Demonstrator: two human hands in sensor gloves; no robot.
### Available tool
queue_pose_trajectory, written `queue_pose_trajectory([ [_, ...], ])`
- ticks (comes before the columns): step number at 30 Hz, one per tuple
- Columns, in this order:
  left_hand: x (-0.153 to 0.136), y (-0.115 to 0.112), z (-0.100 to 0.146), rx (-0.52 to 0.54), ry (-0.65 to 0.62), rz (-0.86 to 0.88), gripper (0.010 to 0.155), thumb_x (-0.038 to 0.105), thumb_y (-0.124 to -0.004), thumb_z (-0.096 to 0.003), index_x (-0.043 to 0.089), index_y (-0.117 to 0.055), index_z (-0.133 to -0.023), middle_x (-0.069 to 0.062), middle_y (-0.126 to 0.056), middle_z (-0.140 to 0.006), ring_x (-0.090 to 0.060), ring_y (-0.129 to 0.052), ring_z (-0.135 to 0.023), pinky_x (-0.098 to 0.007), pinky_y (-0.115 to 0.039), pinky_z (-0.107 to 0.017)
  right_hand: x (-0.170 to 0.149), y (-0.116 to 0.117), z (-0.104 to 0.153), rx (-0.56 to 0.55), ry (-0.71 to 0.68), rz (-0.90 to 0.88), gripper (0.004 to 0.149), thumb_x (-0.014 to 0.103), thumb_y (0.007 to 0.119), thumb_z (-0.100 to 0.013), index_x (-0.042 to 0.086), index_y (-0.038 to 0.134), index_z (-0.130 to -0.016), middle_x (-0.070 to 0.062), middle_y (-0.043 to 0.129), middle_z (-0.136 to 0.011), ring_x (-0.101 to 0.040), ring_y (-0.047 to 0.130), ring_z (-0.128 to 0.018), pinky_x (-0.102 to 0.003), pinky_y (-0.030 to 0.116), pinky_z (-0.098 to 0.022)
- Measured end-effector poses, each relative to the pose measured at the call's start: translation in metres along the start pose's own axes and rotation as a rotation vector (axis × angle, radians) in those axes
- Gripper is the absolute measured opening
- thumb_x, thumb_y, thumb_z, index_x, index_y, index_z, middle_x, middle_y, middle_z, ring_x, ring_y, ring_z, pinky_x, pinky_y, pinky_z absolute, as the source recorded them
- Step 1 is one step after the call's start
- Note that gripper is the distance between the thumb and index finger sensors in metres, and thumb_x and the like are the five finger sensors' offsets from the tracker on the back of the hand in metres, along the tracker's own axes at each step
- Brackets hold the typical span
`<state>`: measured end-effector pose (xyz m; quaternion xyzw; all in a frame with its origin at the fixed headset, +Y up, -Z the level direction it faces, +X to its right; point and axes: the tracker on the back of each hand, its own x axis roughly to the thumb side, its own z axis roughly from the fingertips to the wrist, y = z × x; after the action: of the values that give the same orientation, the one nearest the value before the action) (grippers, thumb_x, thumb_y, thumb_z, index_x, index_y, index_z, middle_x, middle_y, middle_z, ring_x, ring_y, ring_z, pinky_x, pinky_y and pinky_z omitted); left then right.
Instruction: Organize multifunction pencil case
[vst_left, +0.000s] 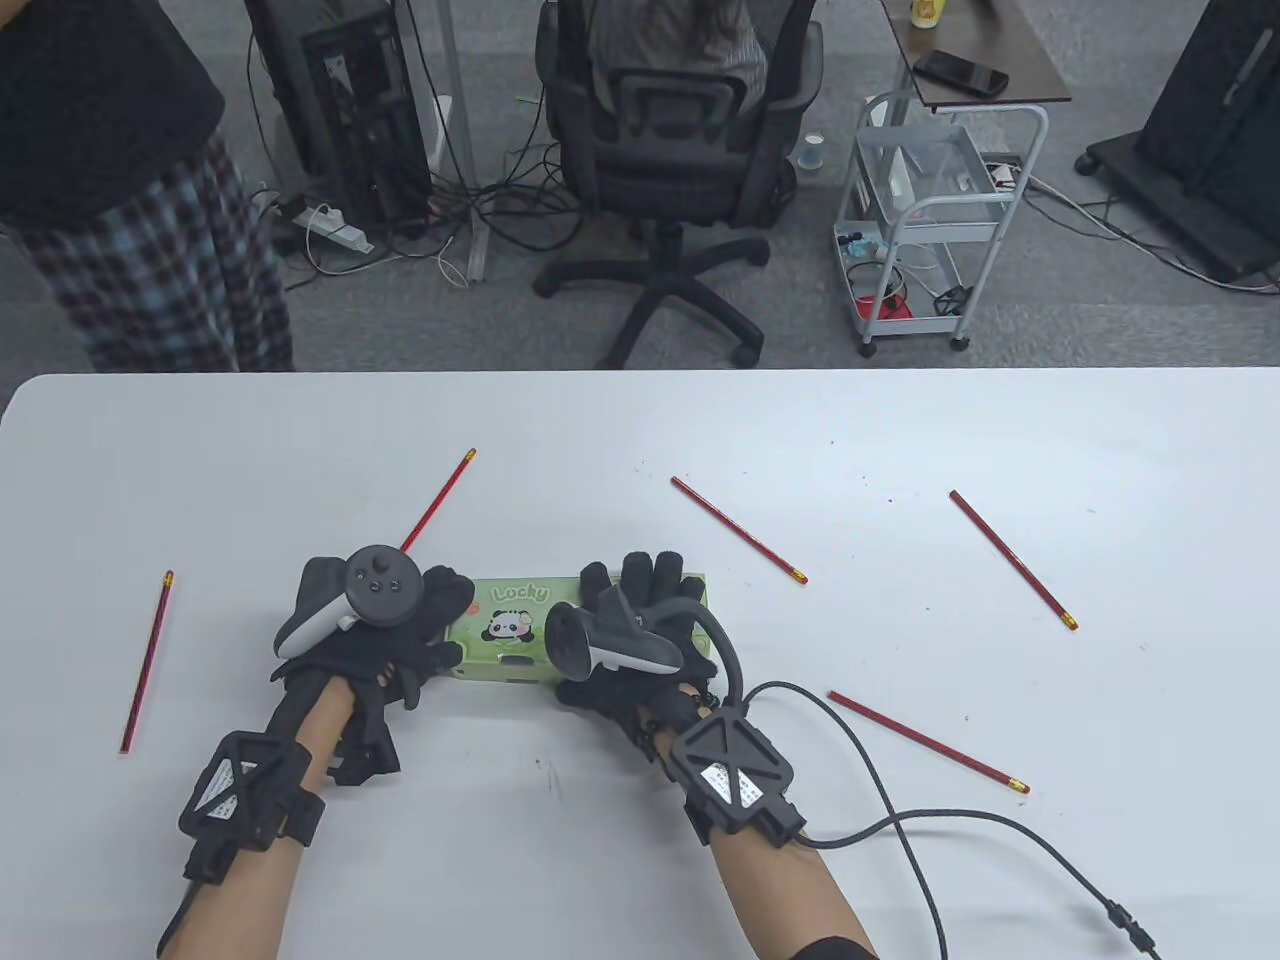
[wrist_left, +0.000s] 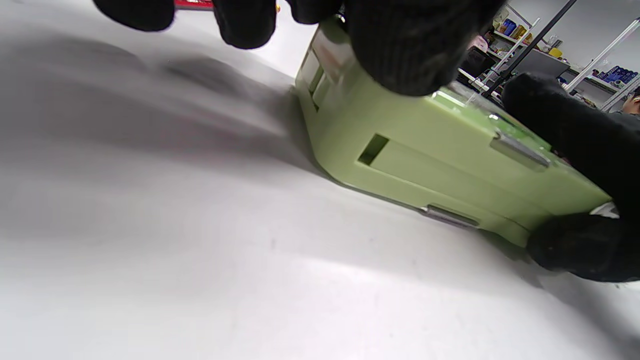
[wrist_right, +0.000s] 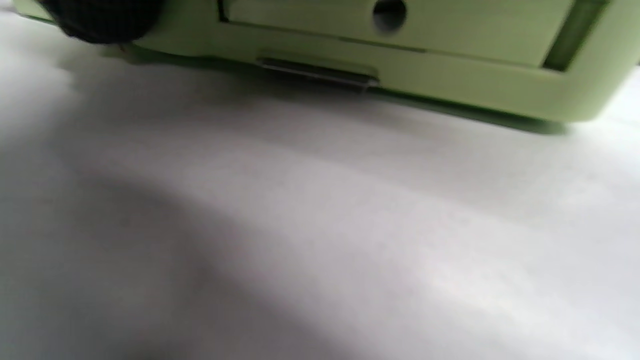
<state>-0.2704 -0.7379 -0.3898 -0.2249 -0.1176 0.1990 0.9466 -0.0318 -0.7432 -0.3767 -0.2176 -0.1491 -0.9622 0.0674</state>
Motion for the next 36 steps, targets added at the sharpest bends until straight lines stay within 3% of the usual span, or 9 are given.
queue_pose_trajectory([
  [12, 0.000, 0.000, 0.000, 0.004, 0.004, -0.009, 0.071, 0.034, -0.078, -0.0467, 0.031, -0.043, -0.109, -0.004, -0.035, -0.122, -0.039, -0.052, -0.113, -0.073, -0.051, -0.071, -0.007, -0.004, 0.008, -0.026, -0.033, -0.074, 0.116, 0.065, 0.059, -0.041, -0.009, -0.007, -0.103, -0.053, -0.002, -0.098, -0.081, 0.005, -0.084, -0.085, 0.025, -0.060],
  [24, 0.007, 0.008, 0.008, 0.044, -0.006, -0.033, 0.079, 0.038, -0.083, -0.0455, 0.027, -0.041, -0.111, -0.008, -0.032, -0.122, -0.042, -0.047, -0.113, -0.073, -0.048, -0.072, -0.077, -0.010, 0.081, -0.087, 0.052, -0.080, 0.114, 0.064, 0.059, -0.043, -0.008, -0.004, -0.106, -0.050, -0.003, -0.100, -0.077, 0.003, -0.087, -0.083, 0.022, -0.061],
  [29, 0.025, 0.015, 0.012, 0.039, -0.005, -0.073, 0.093, 0.045, -0.085, -0.0428, 0.023, -0.028, -0.113, -0.016, -0.019, -0.122, -0.046, -0.033, -0.113, -0.072, -0.040, -0.074, -0.101, -0.003, 0.099, -0.132, 0.081, -0.133, 0.112, 0.063, 0.060, -0.044, -0.007, 0.002, -0.108, -0.049, 0.000, -0.102, -0.076, 0.005, -0.088, -0.083, 0.023, -0.062],
  [33, 0.054, 0.011, 0.006, -0.071, 0.015, -0.192, 0.110, 0.052, -0.086, -0.0395, 0.025, -0.004, -0.108, -0.016, 0.006, -0.115, -0.050, -0.012, -0.110, -0.069, -0.026, -0.076, -0.120, -0.004, 0.110, -0.201, 0.116, -0.178, 0.108, 0.061, 0.062, -0.046, -0.008, 0.008, -0.110, -0.048, 0.006, -0.104, -0.075, 0.010, -0.090, -0.082, 0.026, -0.063],
  [36, 0.069, 0.006, -0.008, -0.133, 0.045, -0.291, 0.118, 0.055, -0.087, -0.0366, 0.024, 0.006, -0.103, -0.019, 0.014, -0.111, -0.051, -0.004, -0.108, -0.068, -0.022, -0.075, -0.129, -0.004, 0.114, -0.210, 0.121, -0.208, 0.107, 0.060, 0.063, -0.047, -0.007, 0.010, -0.110, -0.048, 0.006, -0.104, -0.075, 0.010, -0.090, -0.082, 0.027, -0.063],
])
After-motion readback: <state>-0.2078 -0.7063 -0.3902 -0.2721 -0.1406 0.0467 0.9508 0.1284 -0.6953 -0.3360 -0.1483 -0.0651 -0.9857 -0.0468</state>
